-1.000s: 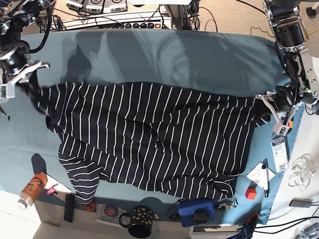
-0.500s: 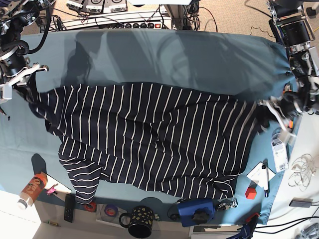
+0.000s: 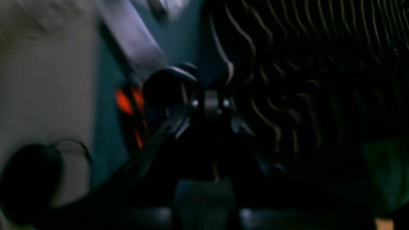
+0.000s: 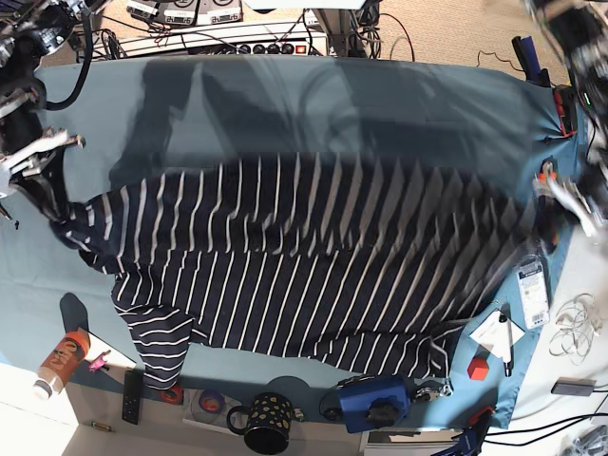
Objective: Layout the t-shirt on the table in an organized manner, then fold the t-shirt properly
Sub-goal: 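Lift the shirt with both grippers, stretch it, and lay it down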
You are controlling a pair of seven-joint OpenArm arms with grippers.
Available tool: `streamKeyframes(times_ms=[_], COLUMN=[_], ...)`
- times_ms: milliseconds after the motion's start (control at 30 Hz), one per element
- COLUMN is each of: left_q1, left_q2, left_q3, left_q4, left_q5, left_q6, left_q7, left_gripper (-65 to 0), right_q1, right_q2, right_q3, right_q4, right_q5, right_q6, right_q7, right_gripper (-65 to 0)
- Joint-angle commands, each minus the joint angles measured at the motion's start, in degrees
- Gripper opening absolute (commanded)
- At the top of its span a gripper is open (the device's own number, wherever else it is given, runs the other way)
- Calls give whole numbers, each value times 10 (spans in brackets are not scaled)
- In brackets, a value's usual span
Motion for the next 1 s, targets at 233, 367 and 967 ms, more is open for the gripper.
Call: streamKeyframes(times_ms=[233, 367, 967], left_q1=[115, 138, -74], left_q2=[-8, 14, 20], left_q3=[-39, -47, 69], left_q4=[146, 180, -80], left_q5=[-4, 20, 80], left_q6=[1, 1, 0], left_q7=[-23, -64, -156], left_gripper=[-650, -650, -650], right_q1=[-53, -59, 223], right_q2=[12, 12, 52], right_q3=[126, 103, -184], right_q4=[9, 9, -382], right_q5=[139, 119, -276], right_q6=[-1, -1, -1], right_q7=[-39, -42, 190], right_gripper=[-650, -650, -650])
